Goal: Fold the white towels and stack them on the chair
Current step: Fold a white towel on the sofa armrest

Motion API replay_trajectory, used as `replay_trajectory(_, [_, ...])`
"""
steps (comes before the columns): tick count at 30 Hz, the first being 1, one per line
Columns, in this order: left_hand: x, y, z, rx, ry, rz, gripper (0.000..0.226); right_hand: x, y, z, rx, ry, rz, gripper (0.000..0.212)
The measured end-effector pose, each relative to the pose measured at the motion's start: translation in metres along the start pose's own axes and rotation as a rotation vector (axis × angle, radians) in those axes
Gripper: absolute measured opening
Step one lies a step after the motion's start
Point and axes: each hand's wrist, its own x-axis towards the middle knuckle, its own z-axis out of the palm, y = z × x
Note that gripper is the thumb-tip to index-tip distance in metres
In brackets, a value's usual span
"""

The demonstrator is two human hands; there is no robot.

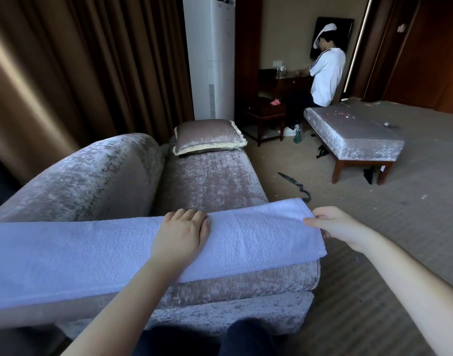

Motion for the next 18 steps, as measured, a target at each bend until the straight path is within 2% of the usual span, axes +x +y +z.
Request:
replay_trajectory(5, [0.001, 0.023, 0.0, -0.07, -0.021, 0.081, 0.039, -0.006, 0.004, -0.026, -0.057, 0.182, -0.014, 0.018])
replay_trajectory(9, [-0.002, 0.035, 0.008, -0.056, -0.135, 0.087, 0.049, -0.021, -0.004, -0.045, 0.003, 0.195, 0.043, 0.033])
replay_trajectory(12, [-0.002, 0.034, 0.002, -0.157, -0.167, 0.065, 0.048, -0.032, -0.033, -0.042, 0.054, 0.18, -0.019, 0.056])
replay_trajectory(13, [0.0, 0.033, -0.002, -0.258, -0.175, 0.034, 0.043, -0.037, -0.047, -0.037, 0.054, 0.16, -0.049, 0.056])
replay_trajectory(15, [0.006, 0.03, -0.019, -0.574, -0.195, -0.105, 0.023, -0.047, -0.081, -0.019, 0.047, 0.128, -0.121, 0.042])
replay_trajectory(17, [0.019, 0.029, -0.046, -0.937, -0.157, -0.338, 0.006, -0.058, -0.12, 0.009, -0.002, 0.097, -0.21, 0.028])
replay_trajectory(18, [0.025, 0.028, -0.062, -1.138, -0.148, -0.46, 0.009, -0.062, -0.138, 0.027, -0.032, 0.079, -0.265, 0.025])
